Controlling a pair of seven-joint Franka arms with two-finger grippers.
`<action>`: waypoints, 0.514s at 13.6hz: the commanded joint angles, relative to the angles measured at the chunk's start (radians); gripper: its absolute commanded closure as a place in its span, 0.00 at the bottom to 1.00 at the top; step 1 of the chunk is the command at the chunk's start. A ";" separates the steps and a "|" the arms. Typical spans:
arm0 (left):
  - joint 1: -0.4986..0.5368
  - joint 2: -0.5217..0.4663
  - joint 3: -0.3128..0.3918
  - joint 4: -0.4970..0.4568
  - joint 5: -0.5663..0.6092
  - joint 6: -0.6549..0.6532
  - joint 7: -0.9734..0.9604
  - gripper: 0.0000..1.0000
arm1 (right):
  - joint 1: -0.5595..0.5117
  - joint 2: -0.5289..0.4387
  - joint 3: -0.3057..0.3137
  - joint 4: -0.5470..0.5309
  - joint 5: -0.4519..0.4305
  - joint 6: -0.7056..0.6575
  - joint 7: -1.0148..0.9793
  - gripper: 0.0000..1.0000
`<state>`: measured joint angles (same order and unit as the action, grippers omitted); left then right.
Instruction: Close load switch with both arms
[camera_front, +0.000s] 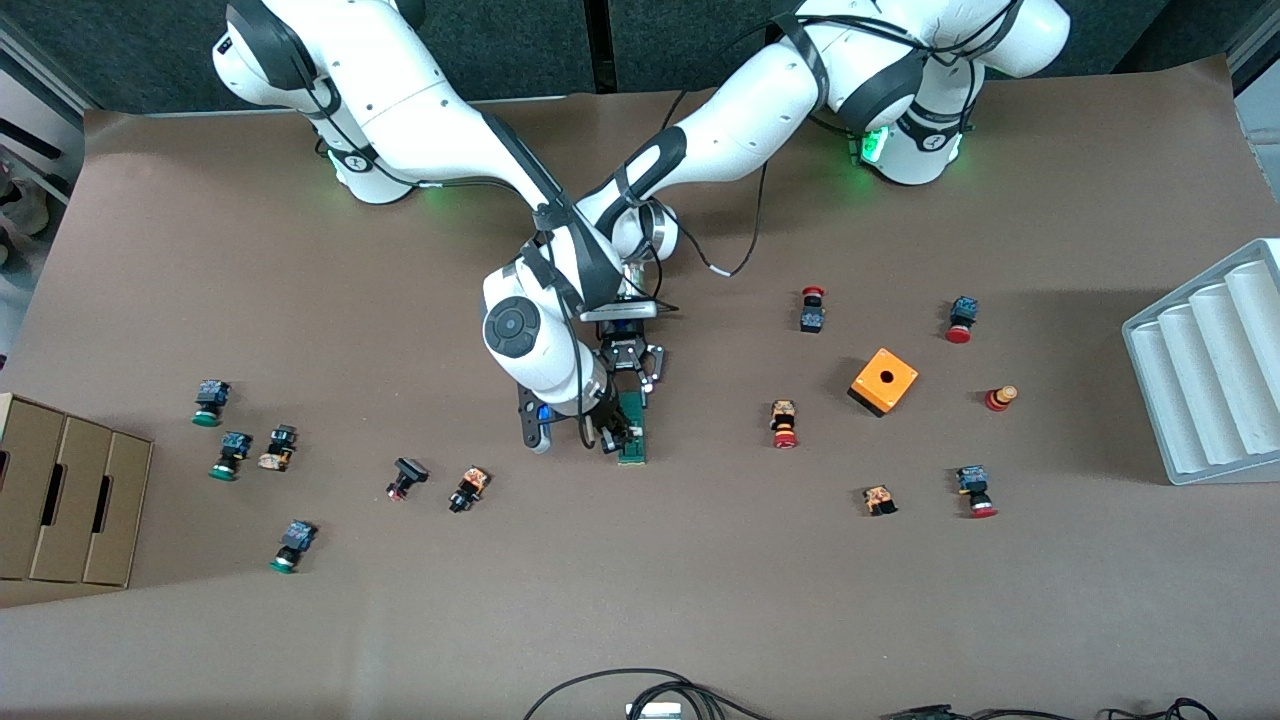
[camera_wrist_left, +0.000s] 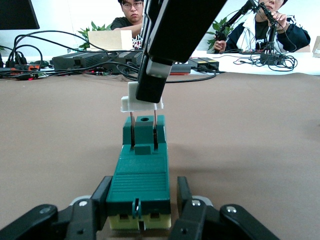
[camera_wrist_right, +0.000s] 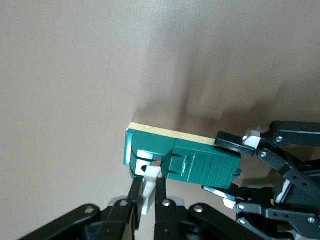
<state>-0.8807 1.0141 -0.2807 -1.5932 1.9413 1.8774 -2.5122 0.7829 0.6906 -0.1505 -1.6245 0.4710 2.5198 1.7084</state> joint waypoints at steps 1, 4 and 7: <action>-0.006 0.011 -0.003 0.016 0.013 -0.015 0.001 0.42 | -0.008 0.047 -0.001 0.078 0.034 0.013 -0.013 0.86; -0.004 0.011 -0.003 0.016 0.013 -0.015 0.001 0.42 | -0.011 0.066 -0.004 0.100 0.037 0.013 -0.012 0.85; -0.004 0.011 -0.003 0.015 0.013 -0.015 0.003 0.42 | -0.013 0.086 -0.008 0.123 0.044 0.013 -0.007 0.85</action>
<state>-0.8807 1.0142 -0.2807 -1.5932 1.9413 1.8774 -2.5122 0.7765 0.7025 -0.1506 -1.6026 0.4773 2.5064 1.7108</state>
